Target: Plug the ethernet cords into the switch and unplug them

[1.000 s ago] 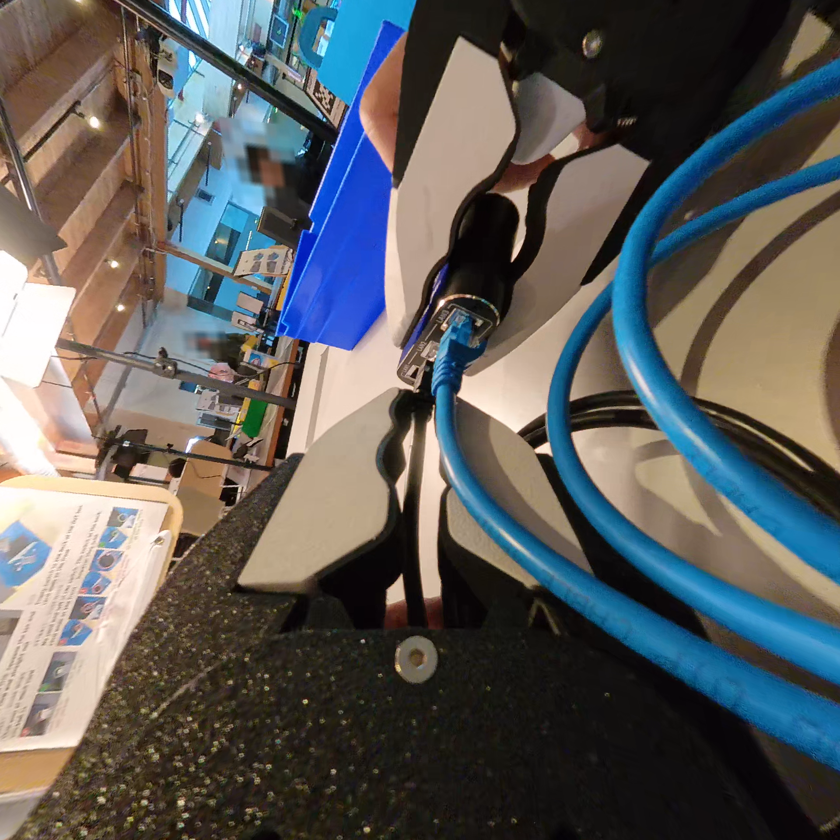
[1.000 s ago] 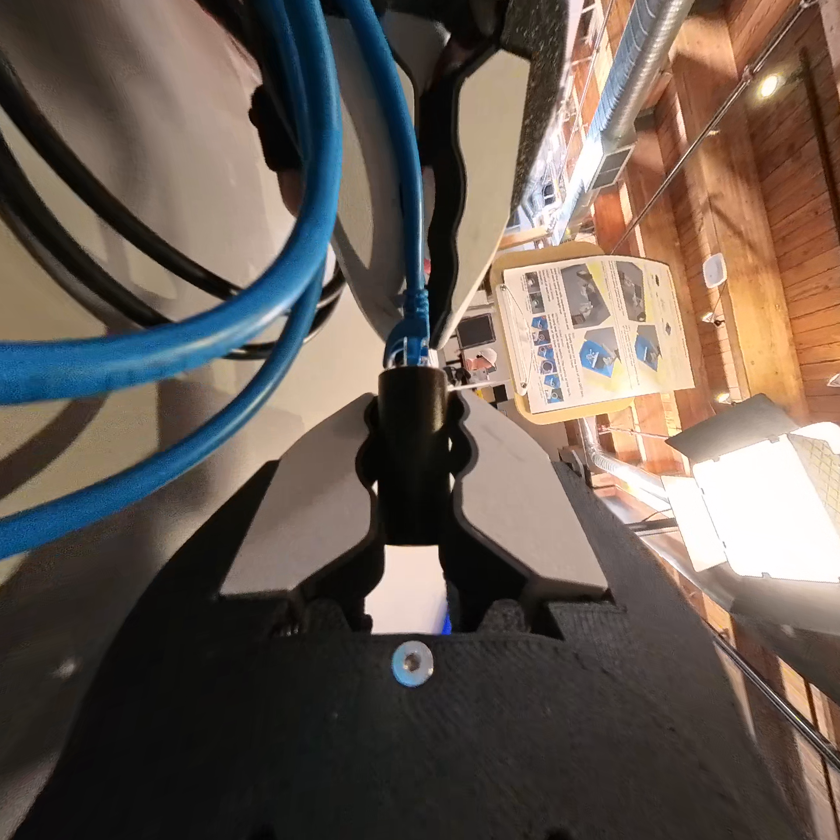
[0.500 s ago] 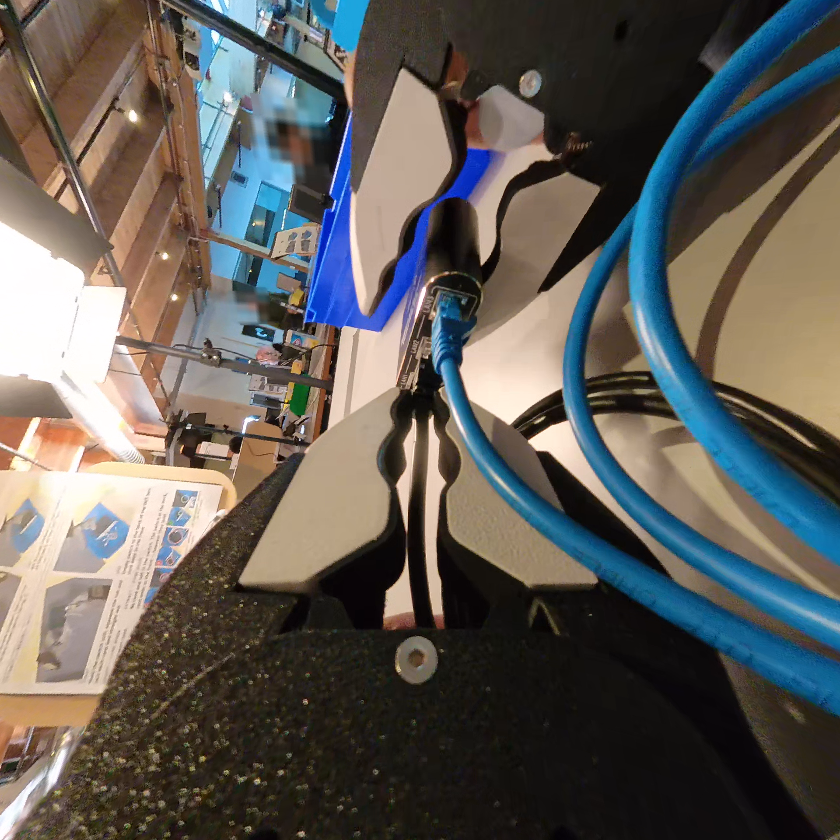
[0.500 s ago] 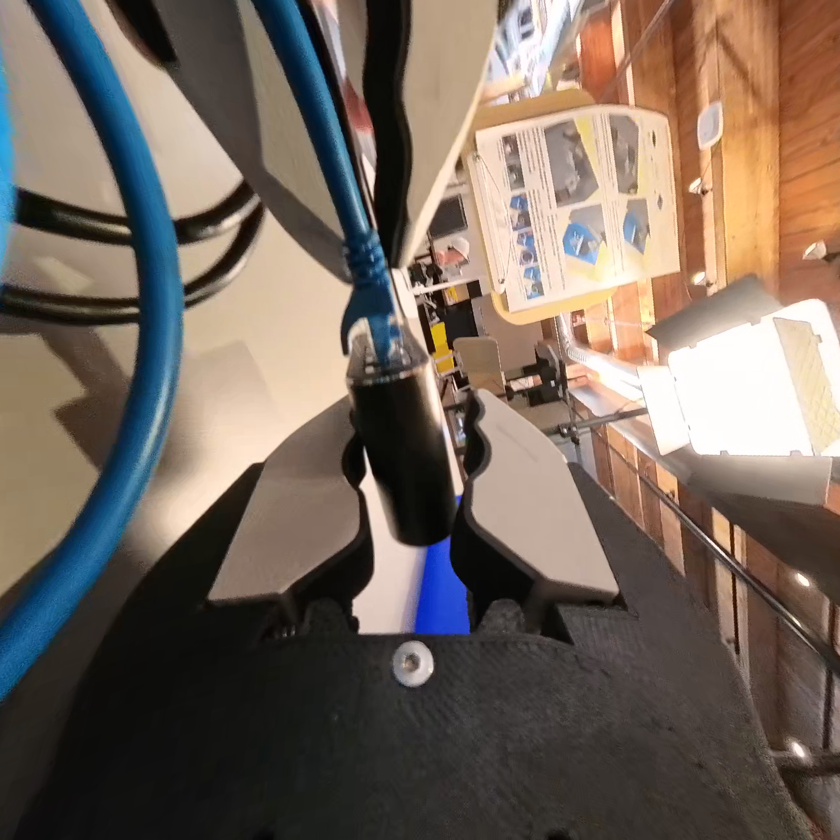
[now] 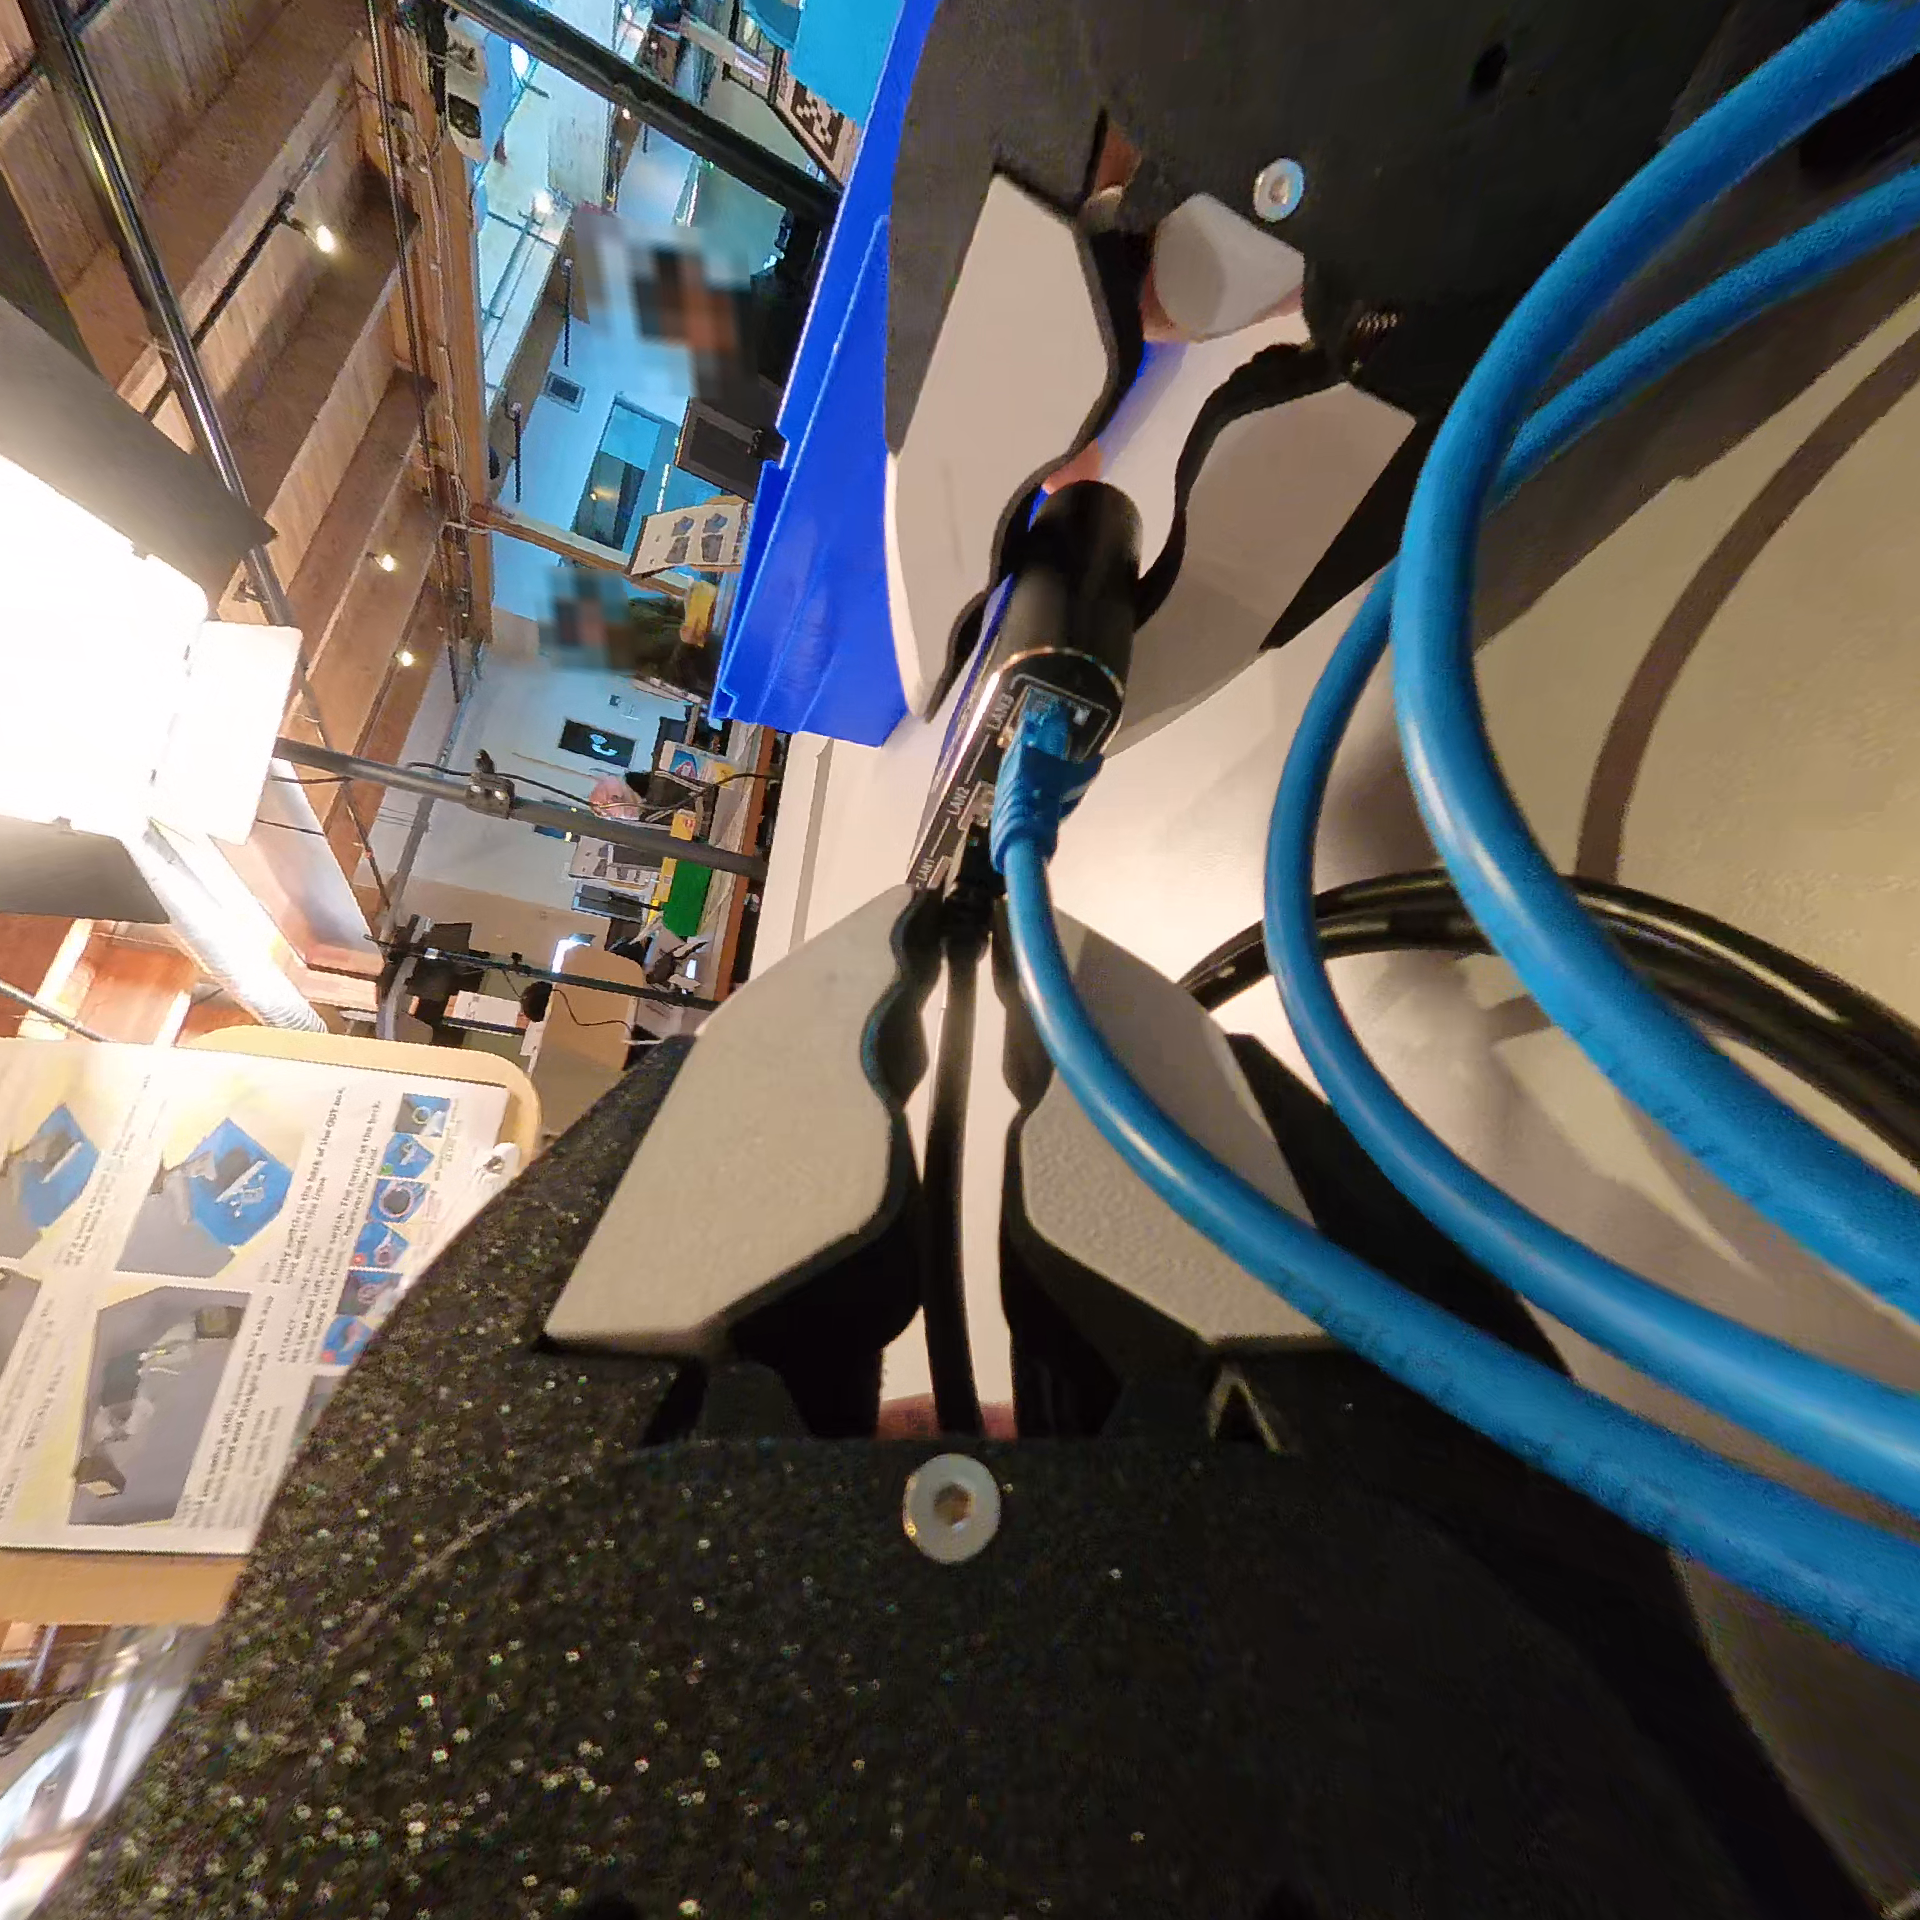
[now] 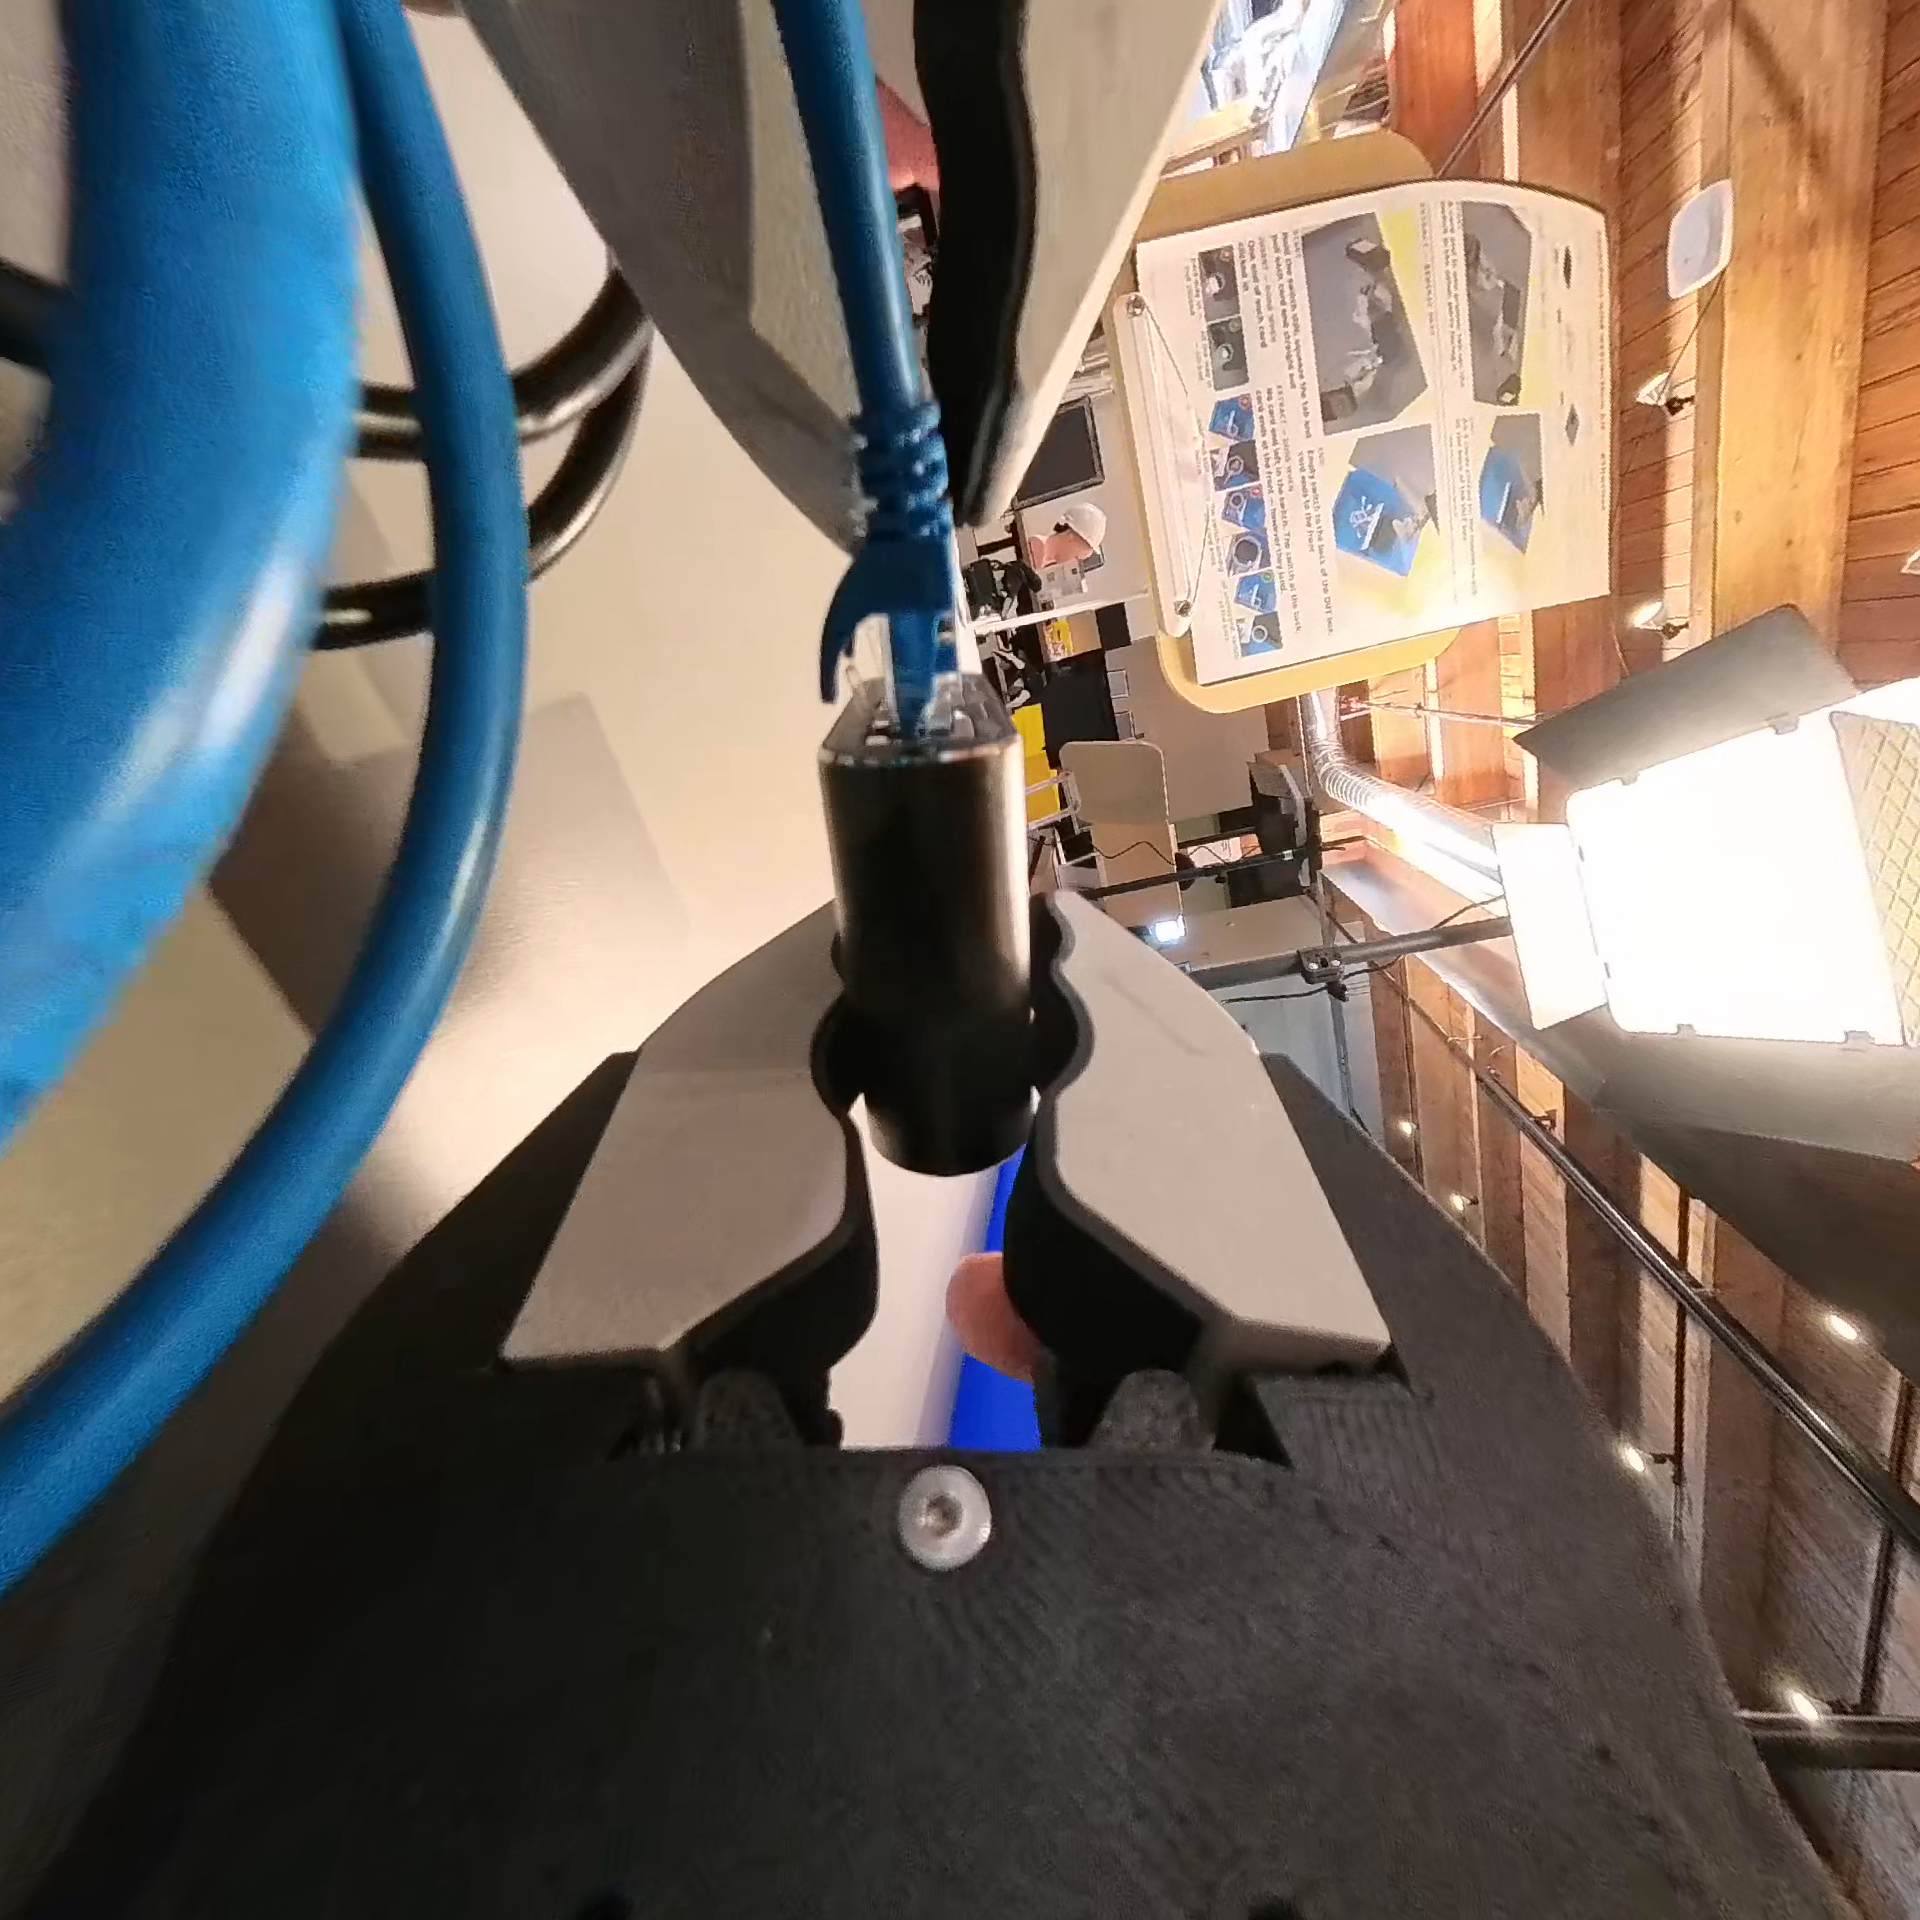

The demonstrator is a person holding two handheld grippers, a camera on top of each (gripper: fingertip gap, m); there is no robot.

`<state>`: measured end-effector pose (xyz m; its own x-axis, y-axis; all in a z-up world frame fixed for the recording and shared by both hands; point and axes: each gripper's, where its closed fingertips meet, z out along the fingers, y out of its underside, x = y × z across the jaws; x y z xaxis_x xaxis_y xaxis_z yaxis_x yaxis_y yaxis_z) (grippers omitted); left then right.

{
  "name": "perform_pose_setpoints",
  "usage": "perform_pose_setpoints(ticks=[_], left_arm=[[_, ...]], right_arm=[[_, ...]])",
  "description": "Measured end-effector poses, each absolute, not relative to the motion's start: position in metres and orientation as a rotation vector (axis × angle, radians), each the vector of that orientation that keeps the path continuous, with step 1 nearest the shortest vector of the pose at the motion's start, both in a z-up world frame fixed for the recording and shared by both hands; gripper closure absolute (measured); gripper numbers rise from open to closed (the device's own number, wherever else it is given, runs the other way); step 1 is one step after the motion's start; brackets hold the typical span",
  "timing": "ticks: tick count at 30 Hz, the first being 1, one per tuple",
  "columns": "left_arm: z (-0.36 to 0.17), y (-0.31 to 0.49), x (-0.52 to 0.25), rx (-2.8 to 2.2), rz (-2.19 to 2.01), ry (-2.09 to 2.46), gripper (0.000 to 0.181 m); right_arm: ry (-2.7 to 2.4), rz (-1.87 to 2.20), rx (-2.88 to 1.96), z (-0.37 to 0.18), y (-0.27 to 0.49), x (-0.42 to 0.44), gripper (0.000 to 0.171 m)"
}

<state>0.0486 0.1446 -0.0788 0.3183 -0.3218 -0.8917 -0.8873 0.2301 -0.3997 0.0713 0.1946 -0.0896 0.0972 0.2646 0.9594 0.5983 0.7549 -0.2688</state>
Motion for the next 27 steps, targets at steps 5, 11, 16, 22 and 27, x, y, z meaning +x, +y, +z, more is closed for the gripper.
perform_pose_setpoints(ticks=[5,11,16,22,27], left_arm=[[-0.084,0.145,0.049,-1.365,0.53,1.246,0.172],[-0.081,0.145,0.047,-1.343,0.525,1.248,0.173],[-0.087,0.149,0.03,-1.478,0.411,1.207,0.156],[-0.065,0.14,-0.002,-1.576,0.149,1.003,0.12],[-0.058,0.136,-0.013,-1.596,0.07,0.925,0.1]], right_arm=[[-1.517,-0.262,-0.702,-0.091,0.188,0.069,0.144],[-1.513,-0.216,-0.695,-0.09,0.186,0.067,0.143],[-1.522,-0.222,-0.703,-0.093,0.189,0.067,0.142],[-1.532,-0.194,-0.772,-0.099,0.195,0.068,0.142],[-1.537,-0.168,-0.766,-0.099,0.19,0.065,0.143]])
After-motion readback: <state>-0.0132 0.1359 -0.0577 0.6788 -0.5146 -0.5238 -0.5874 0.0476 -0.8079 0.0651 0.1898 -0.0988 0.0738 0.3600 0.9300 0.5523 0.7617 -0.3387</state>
